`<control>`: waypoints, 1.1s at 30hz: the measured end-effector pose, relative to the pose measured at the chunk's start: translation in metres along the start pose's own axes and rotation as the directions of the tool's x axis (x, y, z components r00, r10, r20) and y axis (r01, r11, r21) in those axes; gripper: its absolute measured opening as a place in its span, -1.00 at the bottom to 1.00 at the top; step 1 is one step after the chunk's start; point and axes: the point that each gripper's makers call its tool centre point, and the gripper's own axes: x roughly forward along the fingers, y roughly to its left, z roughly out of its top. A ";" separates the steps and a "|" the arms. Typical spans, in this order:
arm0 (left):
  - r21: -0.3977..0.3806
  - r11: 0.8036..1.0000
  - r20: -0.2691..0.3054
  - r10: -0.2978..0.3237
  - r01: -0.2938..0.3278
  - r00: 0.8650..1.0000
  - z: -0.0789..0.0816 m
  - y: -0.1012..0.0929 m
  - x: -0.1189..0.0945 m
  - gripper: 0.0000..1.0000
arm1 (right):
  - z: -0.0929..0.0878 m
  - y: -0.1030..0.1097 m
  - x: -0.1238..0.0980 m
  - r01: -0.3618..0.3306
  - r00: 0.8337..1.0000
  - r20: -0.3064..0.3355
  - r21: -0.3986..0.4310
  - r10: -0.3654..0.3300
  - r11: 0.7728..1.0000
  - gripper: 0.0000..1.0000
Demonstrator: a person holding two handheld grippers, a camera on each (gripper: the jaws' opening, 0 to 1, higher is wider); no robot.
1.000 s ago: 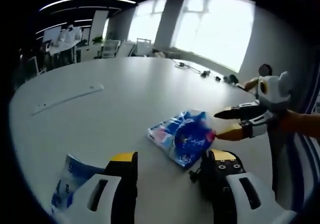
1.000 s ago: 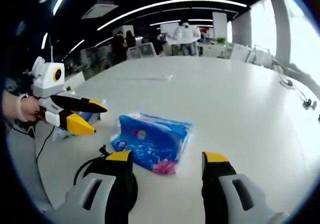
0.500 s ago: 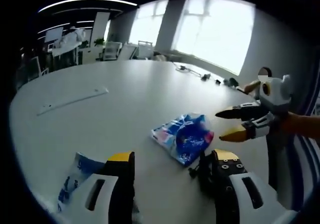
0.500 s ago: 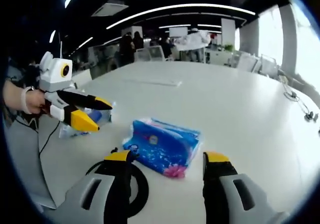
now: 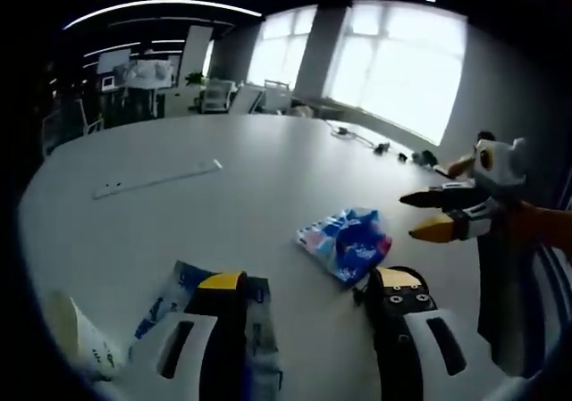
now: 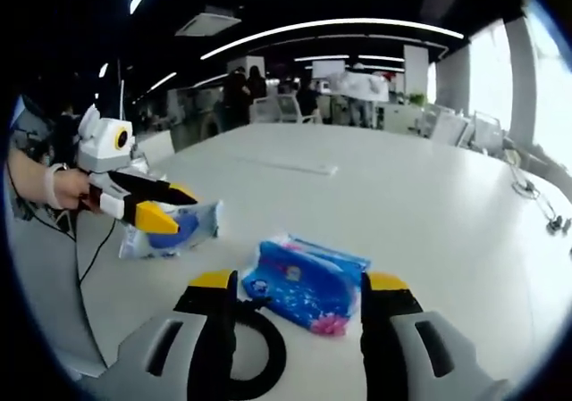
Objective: Arrange the tabletop items into an orderly group along one side of the table until the central work area is clear of visible clutter.
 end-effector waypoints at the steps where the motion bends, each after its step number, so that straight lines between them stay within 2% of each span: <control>1: 0.000 1.000 0.004 0.005 -0.005 1.000 0.001 0.001 -0.002 0.05 | 0.001 0.001 0.000 -0.002 1.000 -0.002 -0.003 0.002 1.000 0.05; 3: -0.012 1.000 0.021 0.015 -0.015 1.000 0.003 0.004 -0.008 0.06 | 0.006 0.005 0.001 -0.011 1.000 0.008 -0.006 0.011 1.000 0.05; 11: -0.046 0.996 0.029 0.072 -0.071 0.997 -0.006 0.019 -0.038 0.00 | 0.015 0.028 0.010 -0.068 0.998 -0.013 -0.057 0.067 0.996 -0.06; 15: -0.078 0.992 0.039 0.105 -0.102 0.994 -0.010 0.027 -0.051 -0.01 | 0.025 0.037 0.014 -0.095 0.995 -0.004 -0.071 0.095 0.993 -0.10; 26: -0.147 0.972 0.081 0.196 -0.182 0.977 -0.013 0.049 -0.085 -0.07 | 0.045 0.066 0.032 -0.187 0.982 -0.025 -0.123 0.185 0.975 -0.22; 33: -0.183 0.958 0.079 0.240 -0.223 0.967 -0.022 0.058 -0.100 -0.10 | 0.051 0.084 0.044 -0.239 0.971 -0.045 -0.158 0.235 0.958 -0.26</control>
